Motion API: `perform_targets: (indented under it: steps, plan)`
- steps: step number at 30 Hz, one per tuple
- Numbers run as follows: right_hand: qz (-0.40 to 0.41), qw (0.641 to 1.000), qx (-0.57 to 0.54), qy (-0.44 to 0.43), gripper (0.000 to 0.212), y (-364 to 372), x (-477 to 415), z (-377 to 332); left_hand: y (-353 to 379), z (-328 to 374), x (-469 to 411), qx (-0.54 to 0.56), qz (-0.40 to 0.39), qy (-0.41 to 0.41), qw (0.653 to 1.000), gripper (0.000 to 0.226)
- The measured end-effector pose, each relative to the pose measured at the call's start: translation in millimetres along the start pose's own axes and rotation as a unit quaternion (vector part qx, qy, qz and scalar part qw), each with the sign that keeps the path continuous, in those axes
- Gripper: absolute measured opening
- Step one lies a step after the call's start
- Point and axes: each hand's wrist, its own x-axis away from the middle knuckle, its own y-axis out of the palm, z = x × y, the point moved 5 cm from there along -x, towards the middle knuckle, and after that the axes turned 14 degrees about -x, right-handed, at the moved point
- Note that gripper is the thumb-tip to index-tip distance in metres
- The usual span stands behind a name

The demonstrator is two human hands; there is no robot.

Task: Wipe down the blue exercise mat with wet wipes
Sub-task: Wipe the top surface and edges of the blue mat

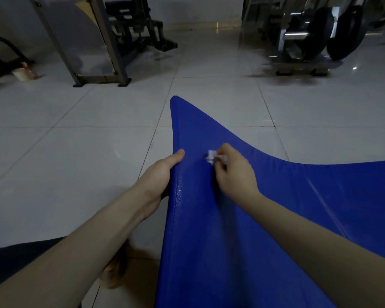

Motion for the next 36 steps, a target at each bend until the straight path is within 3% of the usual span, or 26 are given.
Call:
perform_targets:
  steps: [2, 5, 9, 12, 14, 16, 19, 21, 23, 27, 31, 33, 36]
  plan:
    - [0.023, 0.996, 0.012, 0.087, 0.011, -6.1, -9.5, 23.5, 0.3, 1.3, -1.2, -0.001, -0.008, 0.003, 1.0, 0.034]
    - [0.016, 0.997, -0.038, 0.064, 0.012, -0.7, -1.5, -1.1, 0.3, 4.3, -3.5, 0.002, -0.012, 0.015, 1.0, 0.04]
    - [-0.067, 0.991, -0.058, -0.105, 0.003, 12.3, 42.1, -80.0, -0.1, 5.3, -6.8, 0.02, -0.007, -0.005, 1.0, 0.061]
    - [-0.175, 0.943, 0.009, -0.281, 0.009, 20.8, 68.5, -116.1, 8.5, 8.6, -2.6, 0.111, -0.065, -0.063, 0.99, 0.05]
    - [-0.173, 0.927, 0.049, -0.328, 0.013, 19.4, 63.4, -115.6, 9.4, 11.6, 0.1, 0.104, -0.053, -0.062, 0.991, 0.043]
    - [-0.11, 0.953, 0.039, -0.278, 0.011, 8.9, 41.5, -103.4, 5.8, 13.3, -2.7, 0.032, -0.012, -0.019, 0.999, 0.042]
    - [-0.016, 0.996, 0.026, -0.089, 0.007, -12.5, -1.5, -50.5, 4.6, 15.6, -5.1, -0.025, 0.014, 0.021, 0.999, 0.046]
    - [0.006, 0.999, 0.048, 0.02, 0.016, -24.0, -19.4, -13.3, 7.6, 16.6, -5.5, -0.03, 0.01, 0.027, 0.999, 0.045]
    - [0.017, 0.997, 0.031, 0.062, 0.021, -26.8, -24.4, 0.4, 10.6, 19.1, -6.8, -0.03, 0.006, 0.037, 0.999, 0.043]
    - [0.011, 0.99, -0.123, 0.068, 0.022, -17.5, -15.7, -38.7, 17.4, 29.7, -6.5, 0.0, -0.013, 0.062, 0.998, 0.043]
    - [-0.049, 0.98, -0.194, 0.003, 0.024, -13.4, 1.8, -98.4, 12.7, 47.5, -13.1, 0.03, 0.006, 0.049, 0.998, 0.041]
    - [-0.08, 0.983, -0.161, -0.048, 0.025, -10.1, 8.7, -117.0, 9.5, 56.3, -17.1, 0.039, -0.006, 0.016, 0.999, 0.05]
    - [-0.05, 0.99, -0.054, -0.117, 0.019, -16.7, 1.3, -123.3, 6.7, 72.2, -24.0, 0.005, -0.027, 0.044, 0.999, 0.052]
